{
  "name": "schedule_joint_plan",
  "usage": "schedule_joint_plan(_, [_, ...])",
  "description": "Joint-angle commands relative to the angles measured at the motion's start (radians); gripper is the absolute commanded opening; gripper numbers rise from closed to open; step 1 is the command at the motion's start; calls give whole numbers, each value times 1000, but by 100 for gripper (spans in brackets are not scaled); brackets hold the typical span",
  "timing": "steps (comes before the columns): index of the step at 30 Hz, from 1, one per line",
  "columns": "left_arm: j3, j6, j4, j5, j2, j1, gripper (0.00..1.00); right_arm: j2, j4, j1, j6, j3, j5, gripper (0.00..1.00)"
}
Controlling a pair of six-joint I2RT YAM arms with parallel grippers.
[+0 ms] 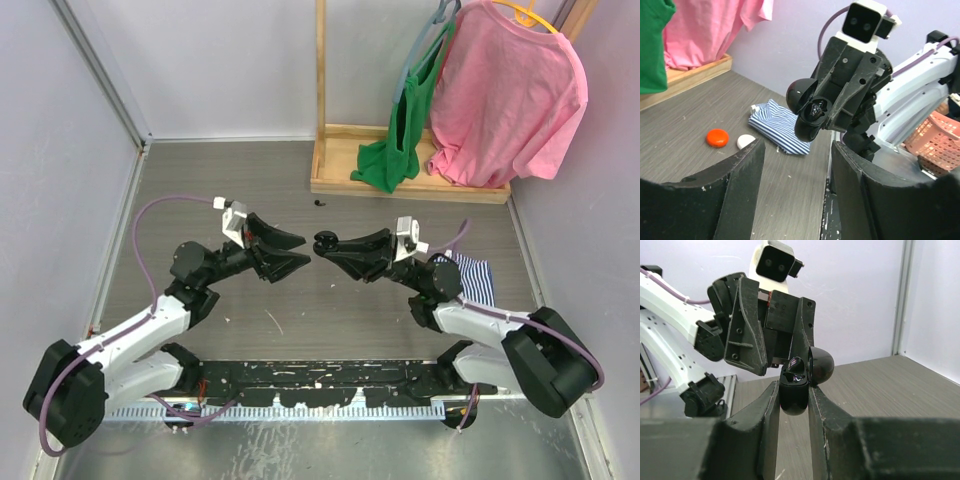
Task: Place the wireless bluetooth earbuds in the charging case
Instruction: Adjust the charging case.
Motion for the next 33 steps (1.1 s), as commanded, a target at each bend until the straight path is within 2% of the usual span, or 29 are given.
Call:
schedule_joint_plan(1, [6,-86,209,60,28,4,55,23,145,-4,97,57,-35,1])
schedule_joint_plan(33, [51,-89,265,105,111,-43,32,112,212,0,211,119,-91,1])
